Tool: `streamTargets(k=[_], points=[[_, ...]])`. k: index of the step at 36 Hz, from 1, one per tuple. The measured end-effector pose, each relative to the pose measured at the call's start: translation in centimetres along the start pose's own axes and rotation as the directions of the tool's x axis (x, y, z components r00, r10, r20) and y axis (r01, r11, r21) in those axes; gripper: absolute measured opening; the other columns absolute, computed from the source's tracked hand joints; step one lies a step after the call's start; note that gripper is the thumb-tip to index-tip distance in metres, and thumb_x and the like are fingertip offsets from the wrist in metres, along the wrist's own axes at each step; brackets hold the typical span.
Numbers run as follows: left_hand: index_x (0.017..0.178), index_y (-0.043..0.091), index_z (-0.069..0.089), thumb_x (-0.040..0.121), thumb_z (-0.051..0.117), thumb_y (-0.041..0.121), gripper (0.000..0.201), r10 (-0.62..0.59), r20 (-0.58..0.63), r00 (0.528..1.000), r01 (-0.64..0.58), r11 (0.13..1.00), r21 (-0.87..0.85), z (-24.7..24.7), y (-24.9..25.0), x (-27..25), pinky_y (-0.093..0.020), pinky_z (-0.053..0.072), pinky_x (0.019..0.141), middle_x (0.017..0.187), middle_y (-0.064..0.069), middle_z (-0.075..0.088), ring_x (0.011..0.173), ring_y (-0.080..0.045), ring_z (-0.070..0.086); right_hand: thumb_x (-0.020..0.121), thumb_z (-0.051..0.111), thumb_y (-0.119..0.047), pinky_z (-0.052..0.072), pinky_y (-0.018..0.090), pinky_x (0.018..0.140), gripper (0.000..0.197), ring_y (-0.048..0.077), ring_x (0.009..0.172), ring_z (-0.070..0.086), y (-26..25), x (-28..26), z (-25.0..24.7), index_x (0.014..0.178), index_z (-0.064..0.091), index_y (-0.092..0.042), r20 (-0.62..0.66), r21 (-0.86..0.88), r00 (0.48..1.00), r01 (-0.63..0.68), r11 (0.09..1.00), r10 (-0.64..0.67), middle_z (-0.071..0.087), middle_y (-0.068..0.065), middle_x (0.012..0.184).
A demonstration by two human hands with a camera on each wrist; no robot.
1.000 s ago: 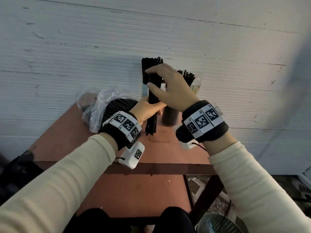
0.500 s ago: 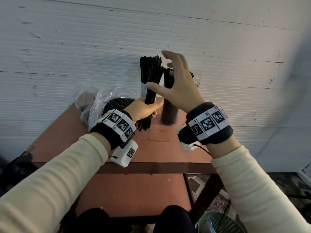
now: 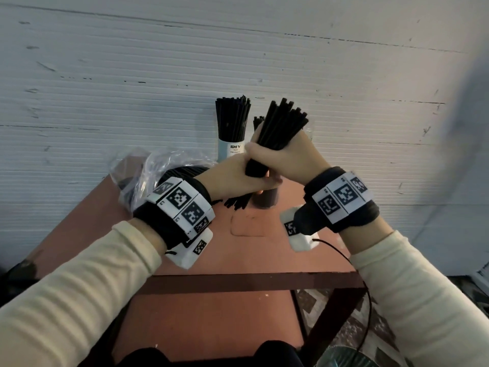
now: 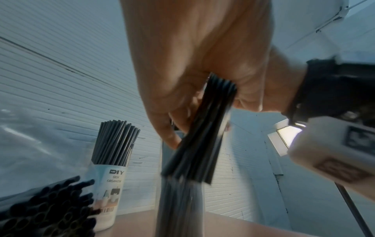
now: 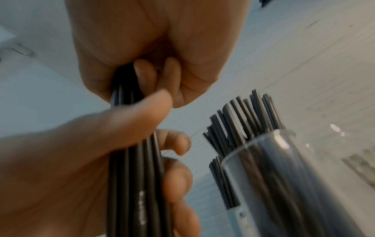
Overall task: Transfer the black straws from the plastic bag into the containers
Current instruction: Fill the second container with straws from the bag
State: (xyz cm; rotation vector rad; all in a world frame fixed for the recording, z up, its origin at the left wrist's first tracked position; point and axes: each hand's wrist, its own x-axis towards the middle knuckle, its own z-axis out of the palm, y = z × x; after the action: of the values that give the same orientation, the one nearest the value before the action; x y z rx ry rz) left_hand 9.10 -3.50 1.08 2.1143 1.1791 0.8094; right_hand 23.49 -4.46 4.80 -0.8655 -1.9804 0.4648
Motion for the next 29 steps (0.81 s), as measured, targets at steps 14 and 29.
streamTargets(k=[14, 29], points=[[0.151, 0.020, -0.022, 0.066, 0.089, 0.036, 0.141, -0.169, -0.123, 0.978, 0.148, 0.975, -0.166, -0.7, -1.2, 8.0, -0.025, 0.015, 0.111, 0.163, -0.004, 0.006, 0.149, -0.017, 0.013, 0.080, 0.066, -0.015, 0.032, 0.023, 0.044, 0.013, 0.021, 0.060, 0.047, 1.1, 7.9, -9.3, 0.069, 0.058, -0.014, -0.324, 0.118, 0.932, -0.134, 0.984, 0.165, 0.063, -0.001, 0.067], [0.133, 0.027, 0.050, 0.061, 0.088, 0.045, 0.083, -0.145, -0.025, 0.989, 0.141, 0.980, -0.139, -0.6, -3.9, 9.4, -0.036, 0.041, 0.109, 0.127, 0.010, 0.060, 0.118, -0.010, 0.057, 0.080, 0.064, -0.019, 0.028, 0.023, 0.042, 0.020, 0.013, 0.044, 0.031, 4.9, 10.9, -7.1, 0.070, 0.048, -0.012, -0.083, -0.166, 0.962, -0.272, 0.948, 0.261, 0.035, 0.005, 0.058]])
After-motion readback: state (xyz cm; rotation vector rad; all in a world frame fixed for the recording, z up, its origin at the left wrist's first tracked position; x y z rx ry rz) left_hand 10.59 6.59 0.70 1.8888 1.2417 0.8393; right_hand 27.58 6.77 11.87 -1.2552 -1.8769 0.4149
